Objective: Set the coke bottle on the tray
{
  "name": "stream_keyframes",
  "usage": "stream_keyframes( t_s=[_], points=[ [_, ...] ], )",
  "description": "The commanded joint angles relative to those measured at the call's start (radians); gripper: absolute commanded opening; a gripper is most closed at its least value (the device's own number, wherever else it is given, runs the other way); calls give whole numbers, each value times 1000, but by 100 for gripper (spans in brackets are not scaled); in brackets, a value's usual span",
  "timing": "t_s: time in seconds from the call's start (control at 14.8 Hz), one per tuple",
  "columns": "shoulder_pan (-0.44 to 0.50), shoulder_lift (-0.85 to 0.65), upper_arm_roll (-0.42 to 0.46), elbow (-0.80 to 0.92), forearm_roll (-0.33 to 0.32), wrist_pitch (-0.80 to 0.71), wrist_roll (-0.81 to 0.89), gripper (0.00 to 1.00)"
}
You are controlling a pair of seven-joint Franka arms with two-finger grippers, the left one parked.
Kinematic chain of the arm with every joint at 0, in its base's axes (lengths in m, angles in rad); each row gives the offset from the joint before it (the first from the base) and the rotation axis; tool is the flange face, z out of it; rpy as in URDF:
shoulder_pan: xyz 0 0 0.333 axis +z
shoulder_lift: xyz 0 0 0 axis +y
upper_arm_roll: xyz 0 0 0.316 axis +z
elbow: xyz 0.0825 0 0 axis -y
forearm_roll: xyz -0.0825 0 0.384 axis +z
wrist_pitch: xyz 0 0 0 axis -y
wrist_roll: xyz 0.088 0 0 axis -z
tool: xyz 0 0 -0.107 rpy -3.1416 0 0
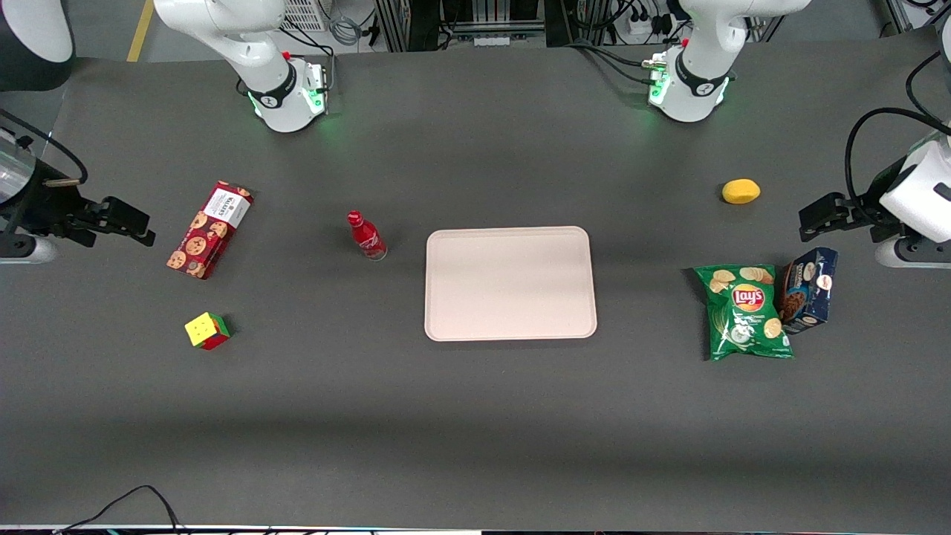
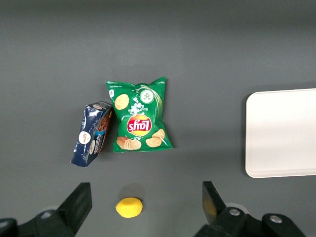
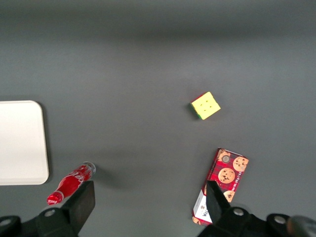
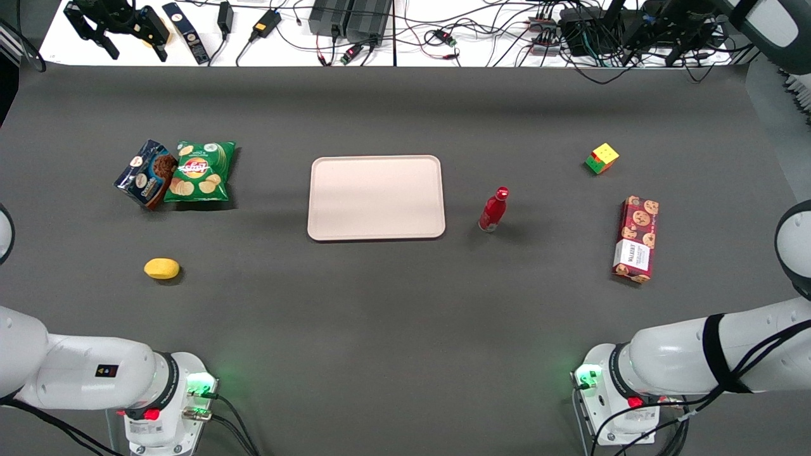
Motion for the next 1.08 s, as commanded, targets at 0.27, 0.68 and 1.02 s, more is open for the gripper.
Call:
stream_keyframes(
  t_s=[0.27, 0.68, 1.02],
  points=[
    [250, -29, -13, -6, 25, -48, 57, 100],
    [404, -26, 25, 2, 56, -90, 254, 100],
    [401, -72, 47, -214, 67, 104, 253, 100]
  ],
)
